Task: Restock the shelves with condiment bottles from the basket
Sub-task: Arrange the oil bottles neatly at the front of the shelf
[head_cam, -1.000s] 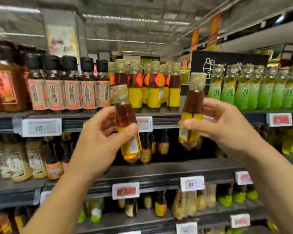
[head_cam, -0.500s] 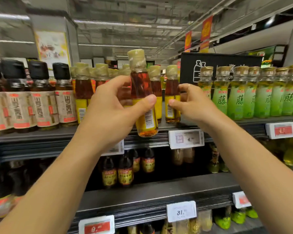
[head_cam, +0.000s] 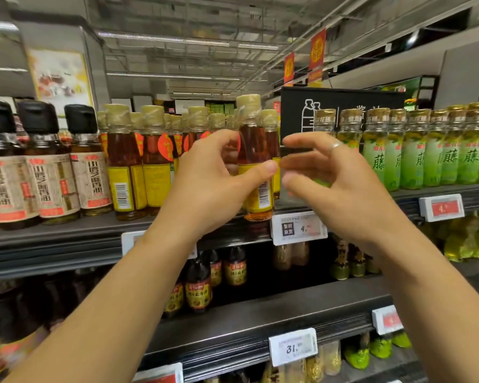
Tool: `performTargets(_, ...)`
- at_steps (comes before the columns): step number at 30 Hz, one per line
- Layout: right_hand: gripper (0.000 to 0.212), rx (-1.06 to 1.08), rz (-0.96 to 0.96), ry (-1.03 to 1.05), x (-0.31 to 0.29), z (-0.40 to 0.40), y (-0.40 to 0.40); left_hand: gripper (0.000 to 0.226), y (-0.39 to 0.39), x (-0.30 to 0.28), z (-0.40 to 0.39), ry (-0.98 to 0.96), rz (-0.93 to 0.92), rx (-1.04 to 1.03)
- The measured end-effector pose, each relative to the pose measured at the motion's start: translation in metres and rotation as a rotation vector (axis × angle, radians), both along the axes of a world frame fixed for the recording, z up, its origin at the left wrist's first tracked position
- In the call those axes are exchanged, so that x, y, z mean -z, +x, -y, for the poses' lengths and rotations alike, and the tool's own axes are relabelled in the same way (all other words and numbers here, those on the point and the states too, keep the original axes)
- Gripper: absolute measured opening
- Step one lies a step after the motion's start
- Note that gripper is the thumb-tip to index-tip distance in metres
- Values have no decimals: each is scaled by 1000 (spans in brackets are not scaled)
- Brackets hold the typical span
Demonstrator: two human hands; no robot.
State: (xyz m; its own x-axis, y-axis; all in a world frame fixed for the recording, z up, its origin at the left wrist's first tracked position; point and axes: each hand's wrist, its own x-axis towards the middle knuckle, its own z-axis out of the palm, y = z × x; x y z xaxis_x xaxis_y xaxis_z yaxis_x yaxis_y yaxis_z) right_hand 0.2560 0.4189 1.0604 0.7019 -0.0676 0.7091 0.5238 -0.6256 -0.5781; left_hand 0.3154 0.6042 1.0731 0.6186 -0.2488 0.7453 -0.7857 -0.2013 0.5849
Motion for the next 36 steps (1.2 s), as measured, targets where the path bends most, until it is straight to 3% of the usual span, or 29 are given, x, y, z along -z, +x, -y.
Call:
performTargets(3,71,-9,-70,-53,6,-3,-6,36,0,-5,18,34,4,1)
performTargets(10,62,177,-57,35,1,14,13,40,-1,-9,49,206,127,-122)
performTargets(14,52,381,-55,0,0,24,21,53,-5,-4,42,196,169,-167)
performTargets(22,64,512,-51,-57,4,23,39,14,-2,0,-36,34,210,-334)
performTargets(30,57,527,-89,5,11,14,43,11,0,1,-81,-40,214,-384)
performTargets(33,54,635,66,7,9,5,31,11,-3,0,-98,-76,252,-431)
performTargets(36,35,464,278,47,-6,-27,14,10,-6,-3,-119,-116,267,-509)
